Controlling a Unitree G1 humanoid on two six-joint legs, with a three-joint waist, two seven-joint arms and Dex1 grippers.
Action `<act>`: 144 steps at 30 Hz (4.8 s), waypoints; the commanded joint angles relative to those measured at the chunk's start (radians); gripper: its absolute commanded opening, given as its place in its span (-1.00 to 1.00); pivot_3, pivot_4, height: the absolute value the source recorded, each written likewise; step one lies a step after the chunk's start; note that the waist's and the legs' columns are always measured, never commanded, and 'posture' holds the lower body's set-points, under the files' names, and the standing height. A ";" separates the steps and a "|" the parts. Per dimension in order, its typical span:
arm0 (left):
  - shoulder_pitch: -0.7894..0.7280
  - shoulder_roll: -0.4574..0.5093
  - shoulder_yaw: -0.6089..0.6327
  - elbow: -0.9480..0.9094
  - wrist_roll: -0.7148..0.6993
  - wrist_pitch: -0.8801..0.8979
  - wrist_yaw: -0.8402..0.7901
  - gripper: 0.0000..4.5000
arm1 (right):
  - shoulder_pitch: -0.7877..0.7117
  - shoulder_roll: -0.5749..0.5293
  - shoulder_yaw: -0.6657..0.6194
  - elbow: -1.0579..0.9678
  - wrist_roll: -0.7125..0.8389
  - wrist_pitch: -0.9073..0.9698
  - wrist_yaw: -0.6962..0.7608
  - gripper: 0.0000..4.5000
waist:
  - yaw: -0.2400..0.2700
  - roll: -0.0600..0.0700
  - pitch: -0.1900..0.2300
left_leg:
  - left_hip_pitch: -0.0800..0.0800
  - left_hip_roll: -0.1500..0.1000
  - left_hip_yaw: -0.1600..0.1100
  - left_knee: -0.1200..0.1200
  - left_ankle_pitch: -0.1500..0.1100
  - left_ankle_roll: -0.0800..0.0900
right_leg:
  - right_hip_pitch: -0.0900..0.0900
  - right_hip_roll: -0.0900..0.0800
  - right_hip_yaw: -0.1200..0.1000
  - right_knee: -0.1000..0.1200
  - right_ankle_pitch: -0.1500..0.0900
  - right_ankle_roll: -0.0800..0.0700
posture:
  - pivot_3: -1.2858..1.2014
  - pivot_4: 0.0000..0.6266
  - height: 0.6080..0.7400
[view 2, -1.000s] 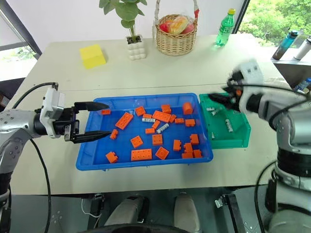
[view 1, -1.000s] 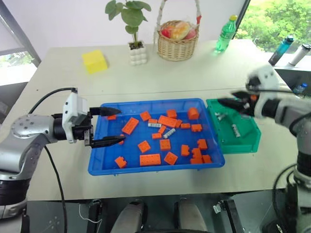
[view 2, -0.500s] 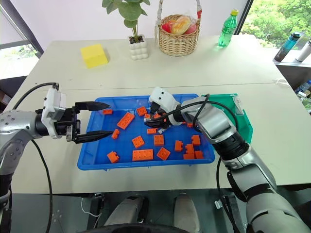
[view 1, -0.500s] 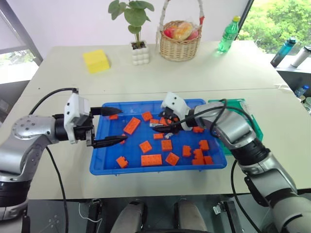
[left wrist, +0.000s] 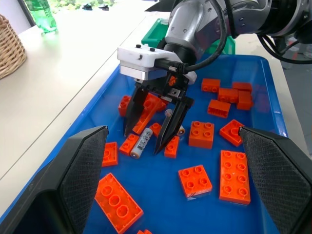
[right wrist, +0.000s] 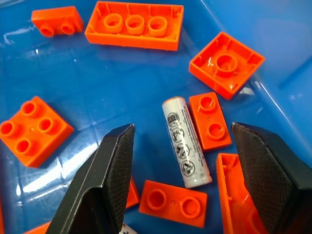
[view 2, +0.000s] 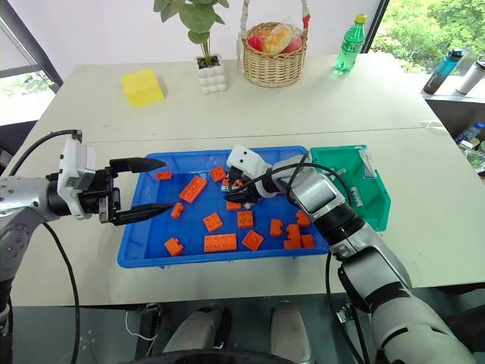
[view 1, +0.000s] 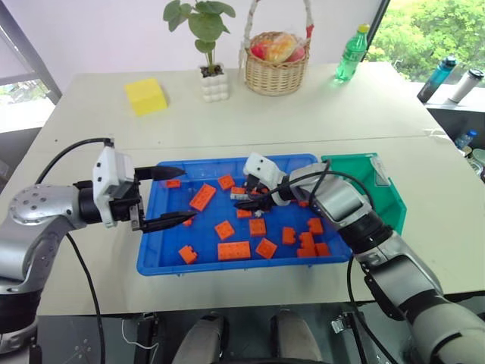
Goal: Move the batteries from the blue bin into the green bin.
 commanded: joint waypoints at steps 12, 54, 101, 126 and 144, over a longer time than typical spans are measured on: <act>-0.054 -0.002 -0.005 0.005 0.002 -0.018 0.000 1.00 | 0.009 -0.066 -0.044 -0.274 -0.007 0.127 0.008 0.43 | -0.003 0.000 0.000 | 0.000 0.000 0.000 0.000 0.000 0.000 | -0.001 0.000 0.000 0.000 0.000 0.000 | 0.03 -0.52 0.96; -0.107 -0.011 -0.014 0.053 0.029 -0.042 -0.002 1.00 | -0.035 0.009 -0.048 -0.100 0.000 0.152 -0.017 0.90 | -0.005 0.000 0.000 | 0.000 -0.001 0.000 0.000 0.000 0.000 | -0.001 -0.001 0.000 0.001 0.000 0.000 | 0.03 -0.52 0.96; -0.134 -0.017 -0.023 0.076 0.046 -0.063 0.010 1.00 | 0.019 0.076 0.050 -0.028 -0.107 0.061 0.005 -0.67 | -0.005 0.000 0.000 | 0.000 -0.001 0.000 0.001 0.000 0.000 | 0.000 -0.001 0.000 0.001 0.000 0.000 | 0.03 -0.52 0.96; -0.166 -0.020 -0.035 0.106 0.059 -0.075 -0.002 1.00 | 0.010 0.104 0.042 -0.019 -0.127 0.057 0.012 -0.48 | -0.006 -0.001 -0.001 | 0.001 -0.001 -0.001 0.001 0.000 0.000 | 0.000 -0.001 0.000 0.003 0.000 0.000 | 0.03 -0.52 0.96; -0.131 -0.027 -0.042 0.077 0.045 -0.067 -0.014 1.00 | 0.072 -0.061 -0.298 -0.389 0.022 0.302 0.001 -0.97 | 0.001 -0.001 0.000 | 0.000 -0.004 -0.003 0.001 0.000 0.000 | -0.001 -0.001 0.000 0.004 0.000 0.000 | 0.03 -0.52 0.96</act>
